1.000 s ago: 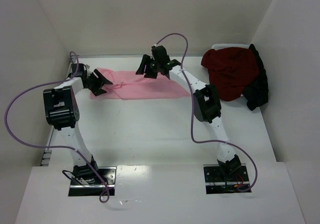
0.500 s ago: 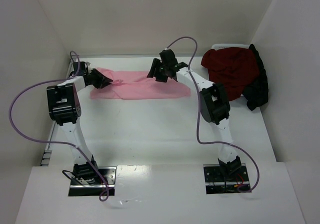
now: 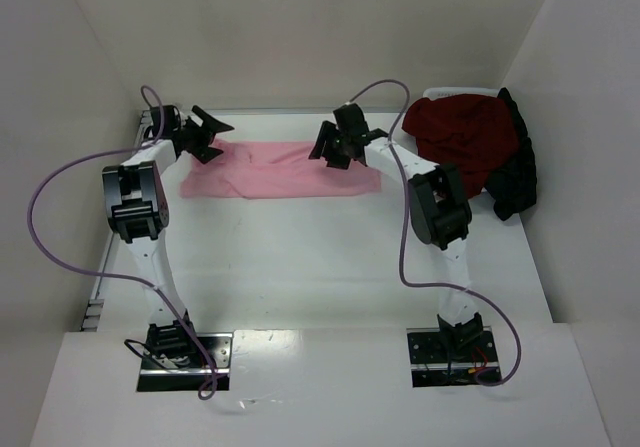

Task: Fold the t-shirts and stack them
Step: Fold the other side of the tshirt into a rectangle

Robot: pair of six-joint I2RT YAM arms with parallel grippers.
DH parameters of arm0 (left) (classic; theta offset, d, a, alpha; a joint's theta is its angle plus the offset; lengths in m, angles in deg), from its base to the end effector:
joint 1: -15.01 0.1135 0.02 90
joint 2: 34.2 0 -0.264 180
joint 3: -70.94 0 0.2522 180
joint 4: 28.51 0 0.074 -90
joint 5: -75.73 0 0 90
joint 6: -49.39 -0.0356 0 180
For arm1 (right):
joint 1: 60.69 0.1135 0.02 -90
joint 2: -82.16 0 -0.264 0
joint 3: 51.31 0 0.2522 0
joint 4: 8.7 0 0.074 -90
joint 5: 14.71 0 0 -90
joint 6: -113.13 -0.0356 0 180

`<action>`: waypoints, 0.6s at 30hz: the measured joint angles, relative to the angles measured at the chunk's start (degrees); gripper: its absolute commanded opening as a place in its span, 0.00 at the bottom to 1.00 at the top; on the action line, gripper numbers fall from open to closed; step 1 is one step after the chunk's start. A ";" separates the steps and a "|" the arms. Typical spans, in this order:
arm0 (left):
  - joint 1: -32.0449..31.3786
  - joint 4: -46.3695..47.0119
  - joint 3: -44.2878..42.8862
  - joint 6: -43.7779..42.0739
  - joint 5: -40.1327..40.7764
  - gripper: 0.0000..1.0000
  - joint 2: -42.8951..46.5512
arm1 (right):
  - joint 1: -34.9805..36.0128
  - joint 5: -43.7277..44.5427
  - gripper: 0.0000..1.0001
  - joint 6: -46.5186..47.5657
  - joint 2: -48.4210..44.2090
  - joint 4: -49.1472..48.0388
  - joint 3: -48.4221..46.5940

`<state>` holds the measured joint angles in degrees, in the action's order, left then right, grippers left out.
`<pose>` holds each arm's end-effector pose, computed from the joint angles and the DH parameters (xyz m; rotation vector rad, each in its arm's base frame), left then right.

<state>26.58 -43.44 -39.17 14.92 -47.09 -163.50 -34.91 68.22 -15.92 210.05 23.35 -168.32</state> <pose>0.5049 0.0837 0.1766 -0.9395 2.0452 -1.0487 0.4572 0.2257 0.1998 0.2151 2.4129 0.6917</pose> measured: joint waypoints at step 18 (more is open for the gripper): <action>-8.31 -6.19 14.60 6.78 22.73 1.00 28.74 | -13.55 -8.72 1.00 27.45 -6.93 -0.57 -2.12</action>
<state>18.28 -49.63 -24.57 21.69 -24.35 -134.76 -48.46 59.50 11.54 203.13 22.78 -170.44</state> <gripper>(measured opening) 0.998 0.987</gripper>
